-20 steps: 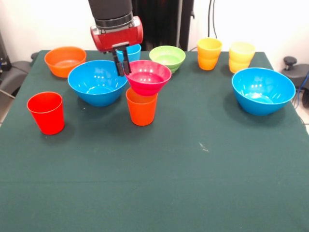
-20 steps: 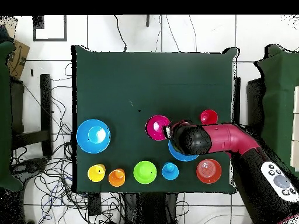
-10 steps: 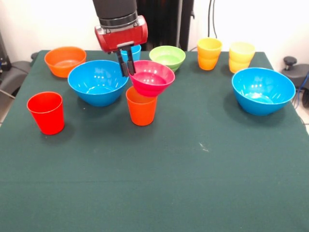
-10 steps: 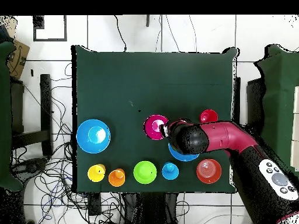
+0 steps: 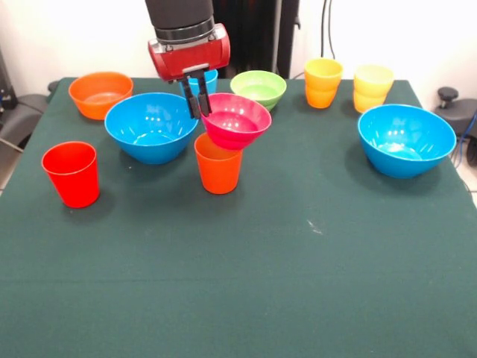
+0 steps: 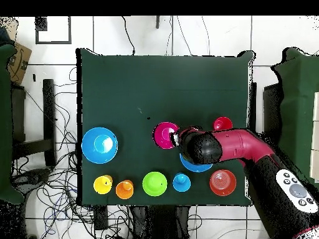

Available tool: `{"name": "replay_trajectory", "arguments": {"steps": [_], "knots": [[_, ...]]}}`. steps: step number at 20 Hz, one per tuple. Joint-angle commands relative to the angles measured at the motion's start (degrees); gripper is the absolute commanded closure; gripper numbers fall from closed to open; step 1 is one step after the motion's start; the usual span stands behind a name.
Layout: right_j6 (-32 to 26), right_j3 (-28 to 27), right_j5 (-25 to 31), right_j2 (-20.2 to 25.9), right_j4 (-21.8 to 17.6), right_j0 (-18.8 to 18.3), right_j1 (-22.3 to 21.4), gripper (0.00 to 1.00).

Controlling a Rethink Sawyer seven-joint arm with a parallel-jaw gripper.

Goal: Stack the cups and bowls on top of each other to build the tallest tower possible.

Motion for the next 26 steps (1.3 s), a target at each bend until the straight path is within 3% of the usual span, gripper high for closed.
{"name": "replay_trajectory", "arguments": {"steps": [1, 26], "knots": [[-13.22, -0.53, 6.52, 1.75, -5.24, 1.35, 1.76, 1.00], [-18.71, -4.12, 10.74, 3.11, -5.51, -1.24, 2.91, 1.00]]}}
